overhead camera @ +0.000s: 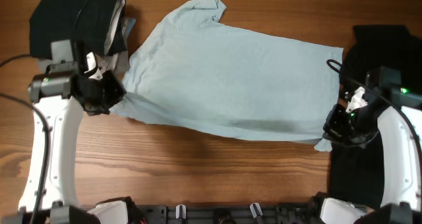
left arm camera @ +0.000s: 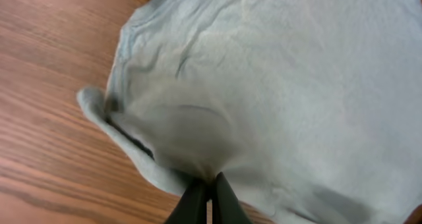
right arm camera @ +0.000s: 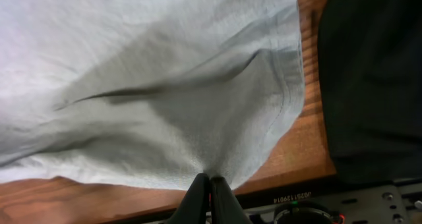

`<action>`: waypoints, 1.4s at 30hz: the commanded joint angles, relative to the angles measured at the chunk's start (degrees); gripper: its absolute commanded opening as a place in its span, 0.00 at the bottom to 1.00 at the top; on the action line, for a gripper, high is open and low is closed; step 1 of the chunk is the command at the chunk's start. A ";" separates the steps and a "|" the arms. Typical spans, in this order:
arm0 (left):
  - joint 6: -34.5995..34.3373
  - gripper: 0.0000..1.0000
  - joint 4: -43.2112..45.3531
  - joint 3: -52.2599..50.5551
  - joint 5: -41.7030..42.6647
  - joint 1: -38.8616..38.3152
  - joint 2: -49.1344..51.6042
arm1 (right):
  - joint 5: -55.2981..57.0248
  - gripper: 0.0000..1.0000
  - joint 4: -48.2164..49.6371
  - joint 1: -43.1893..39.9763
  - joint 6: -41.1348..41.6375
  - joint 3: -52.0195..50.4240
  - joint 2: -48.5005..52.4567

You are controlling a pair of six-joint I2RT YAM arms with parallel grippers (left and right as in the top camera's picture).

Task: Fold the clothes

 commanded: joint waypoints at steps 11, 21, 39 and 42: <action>-0.50 0.04 17.33 0.33 -0.39 -6.21 5.16 | 2.86 0.04 7.98 0.11 6.93 -0.66 4.46; -0.50 0.15 23.23 0.33 -1.92 -8.33 11.30 | 4.33 0.29 15.30 0.11 8.35 -2.19 9.92; 4.44 0.55 17.92 -8.63 -6.40 -8.33 11.67 | -0.72 0.84 17.55 0.07 4.63 -9.40 10.25; 4.46 0.58 27.08 -13.86 -6.43 -8.31 12.02 | -0.48 0.84 19.69 0.07 6.40 -12.66 10.25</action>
